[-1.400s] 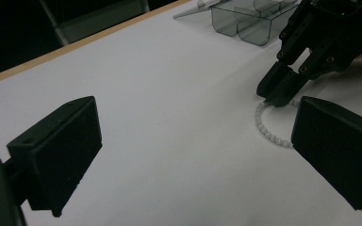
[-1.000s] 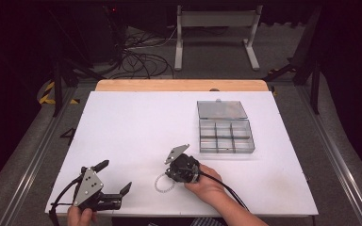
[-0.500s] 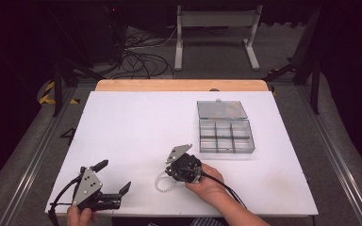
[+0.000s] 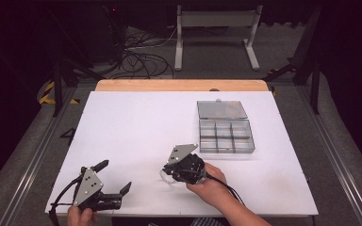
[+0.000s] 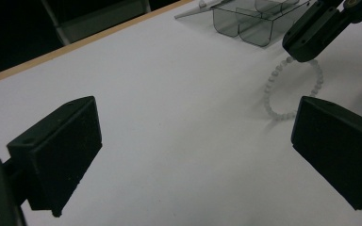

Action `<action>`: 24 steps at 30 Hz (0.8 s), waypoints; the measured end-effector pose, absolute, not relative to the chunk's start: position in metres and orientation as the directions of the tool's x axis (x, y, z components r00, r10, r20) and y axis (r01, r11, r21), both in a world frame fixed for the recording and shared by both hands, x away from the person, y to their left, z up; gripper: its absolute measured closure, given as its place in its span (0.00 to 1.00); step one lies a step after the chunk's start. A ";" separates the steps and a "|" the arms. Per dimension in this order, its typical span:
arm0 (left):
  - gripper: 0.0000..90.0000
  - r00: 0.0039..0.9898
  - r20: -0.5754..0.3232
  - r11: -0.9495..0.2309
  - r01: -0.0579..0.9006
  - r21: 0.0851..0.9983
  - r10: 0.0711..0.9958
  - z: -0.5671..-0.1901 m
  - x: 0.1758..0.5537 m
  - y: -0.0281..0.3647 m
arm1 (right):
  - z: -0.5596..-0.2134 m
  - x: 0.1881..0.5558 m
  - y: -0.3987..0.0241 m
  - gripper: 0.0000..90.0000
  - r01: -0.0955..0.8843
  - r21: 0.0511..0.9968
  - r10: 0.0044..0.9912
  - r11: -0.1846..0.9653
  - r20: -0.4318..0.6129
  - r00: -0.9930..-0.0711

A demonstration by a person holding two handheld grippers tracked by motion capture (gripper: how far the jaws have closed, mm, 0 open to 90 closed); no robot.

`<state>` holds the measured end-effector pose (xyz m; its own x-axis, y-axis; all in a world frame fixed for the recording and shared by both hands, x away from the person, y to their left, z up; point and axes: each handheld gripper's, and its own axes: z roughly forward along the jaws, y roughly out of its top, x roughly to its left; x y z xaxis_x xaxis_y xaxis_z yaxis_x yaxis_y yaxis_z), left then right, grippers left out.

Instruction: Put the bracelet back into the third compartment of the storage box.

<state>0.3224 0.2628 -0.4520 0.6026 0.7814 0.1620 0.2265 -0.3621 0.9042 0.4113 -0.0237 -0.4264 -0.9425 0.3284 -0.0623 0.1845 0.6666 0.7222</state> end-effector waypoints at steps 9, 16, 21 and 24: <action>0.03 0.607 0.161 -0.365 0.229 0.903 0.779 -0.452 0.322 0.262 | -0.416 0.411 -0.030 0.95 0.182 0.742 0.339 0.645 -0.065 -0.938; 0.03 0.605 0.159 -0.363 0.230 0.903 0.780 -0.452 0.322 0.262 | -0.408 0.409 -0.033 0.95 0.150 0.738 0.336 0.657 -0.109 -0.936; 0.03 0.605 0.157 -0.361 0.231 0.903 0.781 -0.452 0.322 0.262 | -0.405 0.409 -0.034 0.95 0.147 0.740 0.333 0.656 -0.110 -0.936; 0.03 0.605 0.157 -0.361 0.232 0.903 0.781 -0.452 0.322 0.263 | -0.404 0.410 -0.034 0.95 0.141 0.733 0.329 0.666 -0.119 -0.937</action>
